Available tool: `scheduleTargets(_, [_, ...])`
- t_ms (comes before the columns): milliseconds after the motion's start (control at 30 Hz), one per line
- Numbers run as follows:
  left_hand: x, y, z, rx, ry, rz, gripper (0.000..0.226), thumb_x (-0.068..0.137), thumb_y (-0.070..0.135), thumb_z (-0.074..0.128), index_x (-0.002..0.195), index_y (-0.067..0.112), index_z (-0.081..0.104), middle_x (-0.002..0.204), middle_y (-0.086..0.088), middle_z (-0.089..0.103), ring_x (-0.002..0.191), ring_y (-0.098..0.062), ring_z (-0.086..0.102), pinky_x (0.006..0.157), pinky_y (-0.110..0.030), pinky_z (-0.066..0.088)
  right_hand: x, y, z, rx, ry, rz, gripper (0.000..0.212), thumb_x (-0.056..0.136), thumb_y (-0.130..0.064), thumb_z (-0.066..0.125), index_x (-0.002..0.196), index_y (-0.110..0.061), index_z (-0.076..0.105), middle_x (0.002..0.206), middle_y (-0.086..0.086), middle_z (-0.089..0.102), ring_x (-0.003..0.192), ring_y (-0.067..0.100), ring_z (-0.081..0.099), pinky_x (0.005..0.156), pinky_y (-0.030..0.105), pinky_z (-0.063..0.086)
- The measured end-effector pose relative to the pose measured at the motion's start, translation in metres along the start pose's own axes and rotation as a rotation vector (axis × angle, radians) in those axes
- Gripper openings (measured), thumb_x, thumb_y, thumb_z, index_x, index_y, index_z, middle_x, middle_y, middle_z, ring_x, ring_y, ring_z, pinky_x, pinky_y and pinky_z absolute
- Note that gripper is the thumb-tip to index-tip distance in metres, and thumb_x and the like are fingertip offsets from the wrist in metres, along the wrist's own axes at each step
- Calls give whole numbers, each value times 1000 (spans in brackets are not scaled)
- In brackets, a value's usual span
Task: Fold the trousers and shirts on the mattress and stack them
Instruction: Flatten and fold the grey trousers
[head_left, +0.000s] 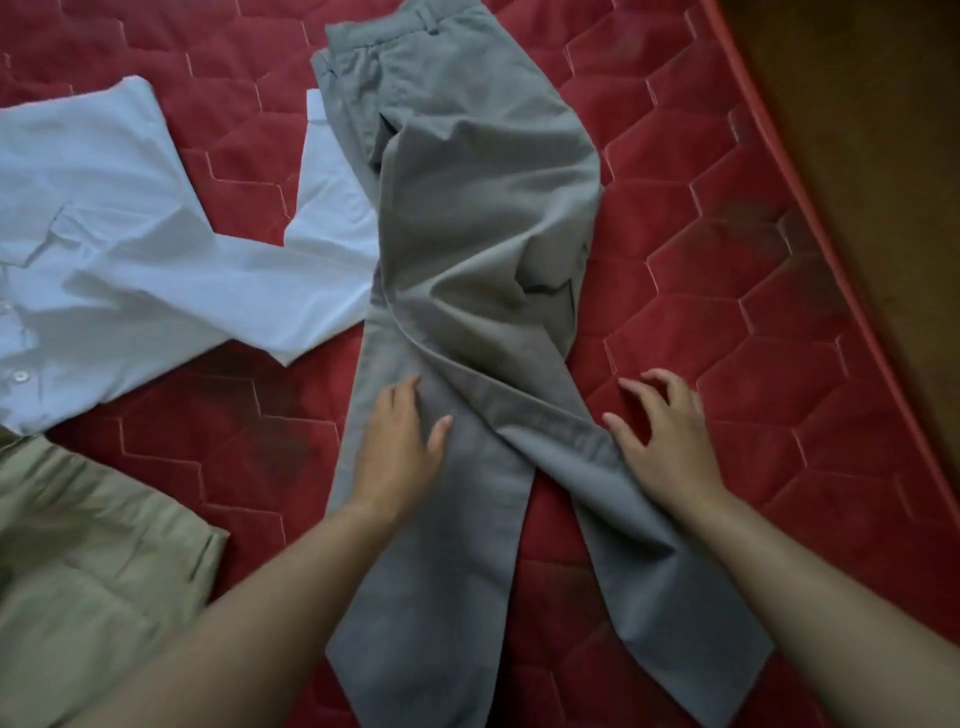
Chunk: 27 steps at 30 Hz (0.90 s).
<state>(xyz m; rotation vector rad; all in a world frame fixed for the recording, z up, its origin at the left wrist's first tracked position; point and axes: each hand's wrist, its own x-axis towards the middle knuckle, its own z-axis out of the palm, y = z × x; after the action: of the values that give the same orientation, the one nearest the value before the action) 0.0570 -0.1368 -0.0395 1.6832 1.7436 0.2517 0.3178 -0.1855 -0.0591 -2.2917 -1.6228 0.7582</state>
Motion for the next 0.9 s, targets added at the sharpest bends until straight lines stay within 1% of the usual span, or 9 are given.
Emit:
scheduleTargets(100, [-31, 0, 23, -28, -9, -27, 55, 87, 23, 63, 135, 5, 41, 129, -15, 46, 117, -27, 49, 101, -36, 39, -28, 17, -2, 91, -69, -4, 24, 86, -31, 63, 102, -15, 66, 102, 3, 59, 99, 25, 54, 89, 35, 42])
scheduleTargets(200, [-52, 17, 40, -20, -2, -53, 52, 89, 29, 60, 134, 9, 43, 131, -11, 48, 118, -22, 48, 101, -33, 40, -53, 31, -12, 98, -182, -45, 17, 83, -32, 66, 93, -19, 62, 84, -8, 58, 82, 16, 55, 73, 30, 42])
scheduleTargets(333, [-66, 50, 54, -22, 56, -149, 53, 88, 41, 58, 131, 13, 45, 128, -6, 50, 114, -21, 51, 95, -39, 45, -74, 45, -35, 68, -62, -122, 14, 82, -25, 66, 93, -18, 62, 85, -8, 54, 80, 11, 51, 69, 24, 36])
scheduleTargets(433, [-61, 94, 72, -23, 110, -231, 57, 79, 58, 60, 115, 14, 52, 115, -5, 55, 104, -23, 56, 87, -40, 48, -87, 60, -50, 46, -117, -121, 16, 84, -27, 64, 99, -21, 63, 91, -7, 58, 84, 11, 53, 68, 24, 37])
scheduleTargets(533, [-47, 129, 95, 38, 17, -385, 70, 72, 72, 57, 107, 12, 52, 110, -7, 55, 102, -26, 55, 86, -42, 49, -97, 76, -56, 54, -210, -107, 22, 84, -28, 64, 106, -25, 63, 95, -8, 61, 89, 13, 57, 72, 25, 41])
scheduleTargets(633, [-42, 134, 108, 44, -23, -480, 48, 84, 48, 57, 109, 7, 53, 114, -13, 59, 105, -33, 56, 87, -41, 48, -100, 90, -64, 70, -240, -77, 24, 85, -35, 63, 108, -30, 64, 97, -12, 64, 90, 10, 59, 77, 28, 46])
scheduleTargets(767, [-66, 111, 81, -136, 67, -373, 16, 87, 21, 55, 97, 9, 52, 104, -14, 63, 99, -33, 58, 79, -33, 43, -96, 95, -87, 159, -193, 44, 25, 86, -45, 57, 104, -31, 66, 86, -16, 63, 82, 8, 59, 73, 23, 43])
scheduleTargets(833, [-84, 84, 54, -169, 94, -365, 8, 88, 14, 54, 93, 12, 49, 102, -16, 63, 96, -32, 59, 76, -29, 42, -94, 86, -96, 247, -281, 103, 25, 87, -46, 55, 103, -30, 65, 85, -13, 65, 78, 12, 62, 72, 27, 48])
scheduleTargets(900, [-101, 46, 27, -203, 99, -436, 6, 88, 10, 52, 93, 11, 49, 100, -18, 62, 94, -35, 60, 82, -37, 48, -95, 69, -96, 351, -485, 157, 20, 88, -45, 55, 97, -30, 66, 78, -5, 68, 64, 17, 65, 59, 32, 54])
